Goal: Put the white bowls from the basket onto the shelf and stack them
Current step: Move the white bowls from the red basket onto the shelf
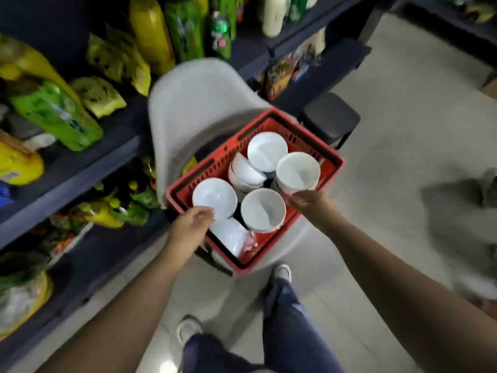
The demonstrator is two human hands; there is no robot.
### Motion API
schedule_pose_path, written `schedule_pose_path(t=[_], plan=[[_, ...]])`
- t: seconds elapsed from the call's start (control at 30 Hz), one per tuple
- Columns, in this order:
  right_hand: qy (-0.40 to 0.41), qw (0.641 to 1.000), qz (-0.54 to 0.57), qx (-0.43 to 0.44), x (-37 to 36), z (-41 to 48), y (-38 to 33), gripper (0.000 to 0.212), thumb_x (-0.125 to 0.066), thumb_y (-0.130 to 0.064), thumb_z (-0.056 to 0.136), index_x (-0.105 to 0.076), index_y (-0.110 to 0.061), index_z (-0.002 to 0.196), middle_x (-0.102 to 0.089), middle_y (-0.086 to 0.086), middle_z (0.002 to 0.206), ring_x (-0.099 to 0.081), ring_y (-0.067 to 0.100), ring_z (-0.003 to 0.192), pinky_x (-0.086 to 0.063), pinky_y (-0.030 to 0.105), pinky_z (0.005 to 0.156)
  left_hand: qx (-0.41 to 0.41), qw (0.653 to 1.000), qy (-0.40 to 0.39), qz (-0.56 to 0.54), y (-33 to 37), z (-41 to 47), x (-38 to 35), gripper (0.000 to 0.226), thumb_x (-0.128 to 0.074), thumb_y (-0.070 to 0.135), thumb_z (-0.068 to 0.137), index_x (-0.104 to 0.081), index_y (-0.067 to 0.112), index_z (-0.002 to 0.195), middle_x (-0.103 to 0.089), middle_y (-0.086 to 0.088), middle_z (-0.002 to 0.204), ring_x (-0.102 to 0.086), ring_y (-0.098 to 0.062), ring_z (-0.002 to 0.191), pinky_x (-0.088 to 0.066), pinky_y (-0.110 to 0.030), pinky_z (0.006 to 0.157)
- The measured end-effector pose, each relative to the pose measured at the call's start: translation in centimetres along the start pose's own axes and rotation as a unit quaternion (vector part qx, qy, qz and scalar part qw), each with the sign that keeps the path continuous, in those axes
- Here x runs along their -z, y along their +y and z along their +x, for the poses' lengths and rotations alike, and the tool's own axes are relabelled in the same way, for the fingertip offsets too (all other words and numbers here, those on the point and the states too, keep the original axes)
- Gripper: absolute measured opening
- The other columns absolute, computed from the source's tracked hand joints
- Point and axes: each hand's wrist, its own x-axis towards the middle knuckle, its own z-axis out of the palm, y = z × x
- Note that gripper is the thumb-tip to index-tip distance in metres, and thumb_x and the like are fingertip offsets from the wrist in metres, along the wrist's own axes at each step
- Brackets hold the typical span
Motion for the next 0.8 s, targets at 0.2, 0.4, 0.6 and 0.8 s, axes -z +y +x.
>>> schedule_pose_path(t=[0.2, 0.4, 0.6, 0.8], plan=[[-0.144, 0.989, -0.028, -0.030, -2.4, 9.7, 2.5, 0.042, -0.050, -0.040, 0.091, -0.065, -0.001, 0.102, -0.067, 0.014, 0.101, -0.063, 0.029, 0.094, -0.049, 0.032, 0.080, 0.074, 0.981, 0.157, 0.083, -3.6, 1.9, -5.0, 0.035, -0.055, 0.026, 0.090, -0.057, 0.006, 0.119, -0.058, -0.015, 0.123, -0.051, -0.030, 0.118, -0.038, -0.033, 0.097], [-0.216, 0.967, -0.126, -0.036, -5.0, 13.5, 2.4, 0.057, -0.049, -0.042, 0.092, -0.049, 0.002, 0.127, -0.054, 0.021, 0.127, -0.048, 0.033, 0.122, -0.037, 0.032, 0.096, 0.111, 0.960, 0.257, 0.004, -4.8, 2.4, -8.3, 0.060, -0.059, 0.023, 0.086, -0.035, 0.006, 0.138, -0.033, -0.017, 0.142, -0.034, -0.024, 0.130, -0.024, -0.008, 0.092], [-0.209, 0.958, -0.193, -0.038, -6.5, 14.3, 2.1, 0.046, -0.049, -0.030, 0.094, -0.049, 0.004, 0.125, -0.052, 0.022, 0.130, -0.047, 0.036, 0.122, -0.038, 0.035, 0.097, 0.158, 0.941, 0.294, -0.062, -4.7, 3.1, -10.2, 0.076, -0.060, 0.029, 0.086, -0.018, 0.008, 0.146, -0.022, -0.016, 0.148, -0.027, -0.026, 0.137, -0.029, -0.025, 0.105], [-0.206, 0.965, -0.155, -0.039, -5.0, 12.7, 1.0, 0.034, -0.035, -0.008, 0.096, -0.049, 0.005, 0.125, -0.052, 0.022, 0.129, -0.050, 0.036, 0.119, -0.041, 0.036, 0.096, 0.110, 0.939, 0.323, -0.045, -3.4, 3.3, -9.7, 0.063, -0.056, 0.026, 0.087, -0.031, 0.006, 0.141, -0.032, -0.017, 0.144, -0.029, -0.025, 0.134, -0.026, -0.024, 0.107]])
